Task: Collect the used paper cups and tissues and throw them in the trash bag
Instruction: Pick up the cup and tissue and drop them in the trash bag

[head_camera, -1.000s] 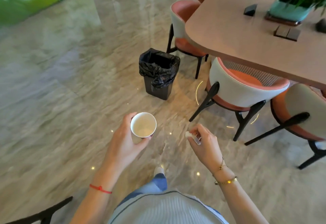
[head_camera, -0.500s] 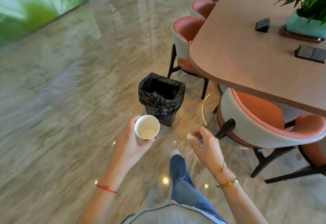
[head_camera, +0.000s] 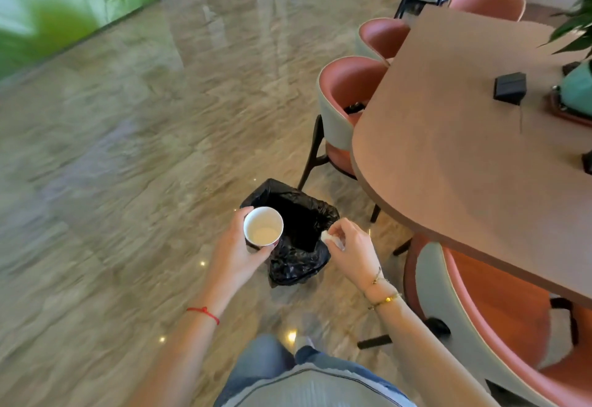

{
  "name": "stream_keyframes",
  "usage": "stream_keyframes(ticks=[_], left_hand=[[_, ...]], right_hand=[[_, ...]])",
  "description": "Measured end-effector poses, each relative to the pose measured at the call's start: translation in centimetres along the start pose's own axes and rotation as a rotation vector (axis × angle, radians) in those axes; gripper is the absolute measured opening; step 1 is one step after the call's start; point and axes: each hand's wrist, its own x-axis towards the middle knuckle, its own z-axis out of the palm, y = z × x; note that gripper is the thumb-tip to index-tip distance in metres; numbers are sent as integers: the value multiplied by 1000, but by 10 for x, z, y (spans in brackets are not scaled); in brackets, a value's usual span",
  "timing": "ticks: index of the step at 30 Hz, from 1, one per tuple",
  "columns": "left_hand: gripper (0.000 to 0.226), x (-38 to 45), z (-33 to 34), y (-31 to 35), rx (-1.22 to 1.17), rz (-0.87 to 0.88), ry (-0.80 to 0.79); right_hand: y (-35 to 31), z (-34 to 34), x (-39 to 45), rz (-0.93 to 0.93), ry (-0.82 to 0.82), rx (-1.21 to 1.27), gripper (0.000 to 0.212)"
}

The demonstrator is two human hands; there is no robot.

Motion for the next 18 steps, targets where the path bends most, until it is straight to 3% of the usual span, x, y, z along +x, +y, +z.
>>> stream_keyframes(ticks=[6, 14, 18], left_hand=[[74, 106, 32, -35, -22, -42, -76], [77, 217, 76, -93, -67, -126, -283], [84, 251, 95, -120, -58, -159, -434]], right_hand=[[8, 30, 107, 76, -62, -26, 12], [25, 86, 205, 322, -118, -50, 7], [34, 107, 229, 440, -164, -69, 23]])
